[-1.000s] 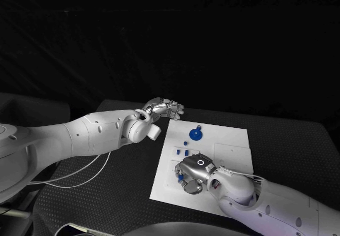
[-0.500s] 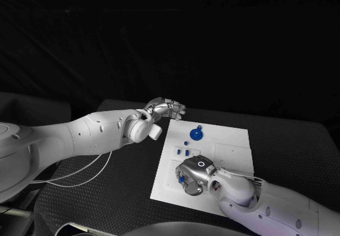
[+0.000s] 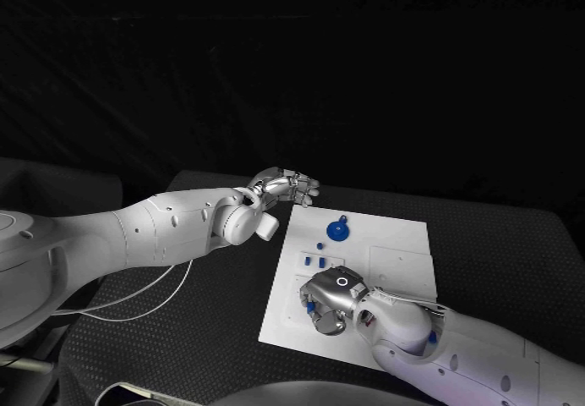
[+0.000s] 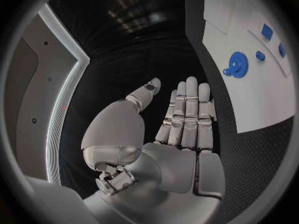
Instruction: Assemble the parts on the task board
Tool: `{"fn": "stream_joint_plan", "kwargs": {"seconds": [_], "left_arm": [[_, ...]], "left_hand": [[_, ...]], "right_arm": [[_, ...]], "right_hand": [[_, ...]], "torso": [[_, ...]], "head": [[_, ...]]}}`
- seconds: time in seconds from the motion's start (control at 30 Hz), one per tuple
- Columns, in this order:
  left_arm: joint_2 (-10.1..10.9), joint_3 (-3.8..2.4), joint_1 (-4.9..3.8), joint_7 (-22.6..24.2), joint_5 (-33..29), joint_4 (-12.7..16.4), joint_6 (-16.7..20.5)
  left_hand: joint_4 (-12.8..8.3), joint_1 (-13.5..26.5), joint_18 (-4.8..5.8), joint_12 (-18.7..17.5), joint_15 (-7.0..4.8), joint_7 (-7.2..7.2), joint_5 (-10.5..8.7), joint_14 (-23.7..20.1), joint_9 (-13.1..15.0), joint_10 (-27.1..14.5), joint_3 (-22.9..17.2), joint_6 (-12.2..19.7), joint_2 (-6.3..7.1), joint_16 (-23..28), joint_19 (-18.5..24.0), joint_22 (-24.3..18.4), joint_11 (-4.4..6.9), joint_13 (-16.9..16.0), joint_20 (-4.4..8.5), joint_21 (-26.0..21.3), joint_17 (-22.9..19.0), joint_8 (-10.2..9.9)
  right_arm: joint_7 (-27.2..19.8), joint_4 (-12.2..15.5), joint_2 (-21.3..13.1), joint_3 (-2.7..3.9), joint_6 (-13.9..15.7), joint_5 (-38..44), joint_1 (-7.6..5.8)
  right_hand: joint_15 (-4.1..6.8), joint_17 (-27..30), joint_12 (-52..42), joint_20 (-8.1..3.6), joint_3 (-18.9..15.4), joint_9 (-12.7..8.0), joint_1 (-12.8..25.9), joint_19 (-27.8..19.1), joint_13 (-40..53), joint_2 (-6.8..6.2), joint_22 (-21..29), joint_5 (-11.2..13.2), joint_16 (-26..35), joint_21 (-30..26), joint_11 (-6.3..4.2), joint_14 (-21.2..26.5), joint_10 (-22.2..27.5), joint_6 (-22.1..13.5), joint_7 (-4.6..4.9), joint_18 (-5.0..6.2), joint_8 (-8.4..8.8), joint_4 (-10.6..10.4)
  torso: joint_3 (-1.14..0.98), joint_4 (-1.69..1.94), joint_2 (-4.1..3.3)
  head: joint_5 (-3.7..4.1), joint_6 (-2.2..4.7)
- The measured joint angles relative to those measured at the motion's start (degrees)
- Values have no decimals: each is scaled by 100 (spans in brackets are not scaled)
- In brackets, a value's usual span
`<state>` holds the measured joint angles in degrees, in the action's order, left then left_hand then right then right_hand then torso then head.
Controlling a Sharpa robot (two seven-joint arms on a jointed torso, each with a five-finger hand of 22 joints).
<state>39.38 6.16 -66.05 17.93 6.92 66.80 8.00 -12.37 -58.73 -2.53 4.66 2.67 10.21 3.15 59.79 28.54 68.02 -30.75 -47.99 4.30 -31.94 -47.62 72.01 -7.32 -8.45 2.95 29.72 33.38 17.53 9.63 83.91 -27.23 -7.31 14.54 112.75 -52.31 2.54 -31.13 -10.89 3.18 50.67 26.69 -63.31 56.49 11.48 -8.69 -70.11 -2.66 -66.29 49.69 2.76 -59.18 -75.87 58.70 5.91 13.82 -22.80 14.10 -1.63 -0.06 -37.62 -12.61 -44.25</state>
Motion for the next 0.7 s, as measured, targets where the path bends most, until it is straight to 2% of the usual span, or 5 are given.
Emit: {"fn": "stream_joint_plan", "kwargs": {"seconds": [0.1, 0.3, 0.4, 0.53, 0.7], "left_arm": [[0, 0, 0, -1, 0, 0, -2], [9, 0, 0, -4, -1, 0, -6], [9, 0, 0, -5, -1, 0, -8], [12, 0, 0, -6, -1, 0, -10], [19, 0, 0, -8, -1, -2, -11]], "left_hand": [[0, 0, 0, 0, 0, 0, 0, 0, 0, 0, 0, 0, 0, 0, 0, 5, 0, 0, 0, 0, 6, 0], [0, 0, 1, 0, 0, 0, 0, 0, -1, -1, 0, 0, 0, 0, 0, 5, 1, 0, 0, 0, 6, 0], [0, 0, 2, 0, 0, 0, 0, 0, 4, -1, 0, 0, 0, 0, 0, 5, 1, 0, 0, 0, 6, 0], [0, 0, 3, 0, 0, 0, 0, 0, 4, -5, 0, 0, 0, 0, 0, 5, 5, 0, 0, 0, 12, 0], [0, 0, 7, 0, 0, 0, 0, 0, 4, -5, 0, 0, 0, 0, 0, 10, 6, 0, 0, 0, 12, 0]], "right_arm": [[-1, 0, -7, -2, 0, -5, 2], [-20, 11, -55, -16, 8, -76, 14], [-37, 31, -84, -19, 22, -116, 16], [-57, 62, -135, -31, 85, -167, 26], [-69, 132, -224, -46, 230, -245, 44]], "right_hand": [[0, 0, 27, 0, 16, 1, 39, 0, -2, -39, 0, 0, 0, 0, 0, 0, 0, -2, 1, 1, 0, 16], [-20, 17, 170, 31, -203, -34, 380, -31, -15, -513, 2, -1, -4, 0, 115, 24, 158, -132, 131, 32, 131, -80], [-56, 28, 255, 51, -438, -77, 522, -53, -21, -656, -11, -20, -5, 0, 155, 80, 281, -263, 170, 40, 221, -109], [-118, 44, 373, 29, -702, -119, 551, -94, -46, -748, -11, -23, -5, 0, 235, 99, 463, -439, 242, 44, 326, -98], [-252, 47, 611, 70, -999, -232, 568, -156, -161, -776, -16, -23, 7, -23, 370, 149, 873, -793, 414, 38, 542, 48]], "torso": [[0, -1, 1], [0, -5, 2], [0, -5, 3], [0, -5, 3], [-2, -9, 3]], "head": [[0, -4], [-7, -14], [-9, -18], [-10, -18], [-10, -11]]}}
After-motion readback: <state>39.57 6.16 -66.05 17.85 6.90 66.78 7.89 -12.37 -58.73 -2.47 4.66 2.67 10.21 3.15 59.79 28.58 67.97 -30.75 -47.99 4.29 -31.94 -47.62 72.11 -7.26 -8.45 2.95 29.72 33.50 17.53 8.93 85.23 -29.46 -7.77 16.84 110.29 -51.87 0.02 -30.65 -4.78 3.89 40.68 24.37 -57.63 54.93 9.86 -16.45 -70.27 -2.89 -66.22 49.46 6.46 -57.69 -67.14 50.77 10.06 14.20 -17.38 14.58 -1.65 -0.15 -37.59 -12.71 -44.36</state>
